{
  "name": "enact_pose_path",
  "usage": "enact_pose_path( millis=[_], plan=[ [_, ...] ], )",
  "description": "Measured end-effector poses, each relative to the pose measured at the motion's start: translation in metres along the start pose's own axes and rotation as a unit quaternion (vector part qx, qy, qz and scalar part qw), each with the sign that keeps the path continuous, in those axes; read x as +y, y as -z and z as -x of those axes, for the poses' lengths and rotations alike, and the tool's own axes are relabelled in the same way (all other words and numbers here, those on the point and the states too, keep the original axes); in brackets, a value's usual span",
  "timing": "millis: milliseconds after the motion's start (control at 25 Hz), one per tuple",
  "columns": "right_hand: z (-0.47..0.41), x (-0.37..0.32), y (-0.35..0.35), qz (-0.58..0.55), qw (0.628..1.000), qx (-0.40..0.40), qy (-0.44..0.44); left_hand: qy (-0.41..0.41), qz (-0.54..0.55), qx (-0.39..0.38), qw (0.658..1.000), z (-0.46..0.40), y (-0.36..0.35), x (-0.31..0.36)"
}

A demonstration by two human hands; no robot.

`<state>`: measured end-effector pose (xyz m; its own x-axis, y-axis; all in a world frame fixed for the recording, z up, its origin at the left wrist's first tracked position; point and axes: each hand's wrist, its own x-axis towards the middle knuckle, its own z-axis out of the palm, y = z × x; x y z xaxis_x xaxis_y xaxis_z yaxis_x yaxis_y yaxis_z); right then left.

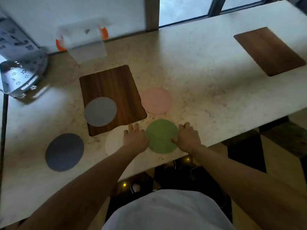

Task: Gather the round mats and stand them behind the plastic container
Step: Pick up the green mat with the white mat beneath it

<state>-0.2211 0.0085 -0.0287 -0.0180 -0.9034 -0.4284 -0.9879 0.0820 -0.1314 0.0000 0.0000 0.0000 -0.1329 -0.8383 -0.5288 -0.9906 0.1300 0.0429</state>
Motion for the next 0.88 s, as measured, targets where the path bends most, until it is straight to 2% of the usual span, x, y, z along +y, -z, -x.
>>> enact_pose_path(
  millis=[200,360,600,880],
  plan=[
    [-0.010,0.011,-0.002,-0.002,0.998,0.021,0.067,0.079,0.097,0.010,0.992,-0.007,-0.011,0.024],
    [-0.013,0.016,-0.003,-0.074,0.993,0.011,0.087,0.133,0.190,0.067,0.971,-0.008,-0.025,0.034],
    [-0.021,0.016,-0.004,-0.289,0.955,0.016,0.060,0.219,0.394,0.150,0.880,-0.017,-0.026,0.031],
    [-0.063,0.010,0.024,-0.384,0.920,0.071,0.036,0.202,0.467,0.184,0.841,-0.046,0.002,0.010]
  ],
)
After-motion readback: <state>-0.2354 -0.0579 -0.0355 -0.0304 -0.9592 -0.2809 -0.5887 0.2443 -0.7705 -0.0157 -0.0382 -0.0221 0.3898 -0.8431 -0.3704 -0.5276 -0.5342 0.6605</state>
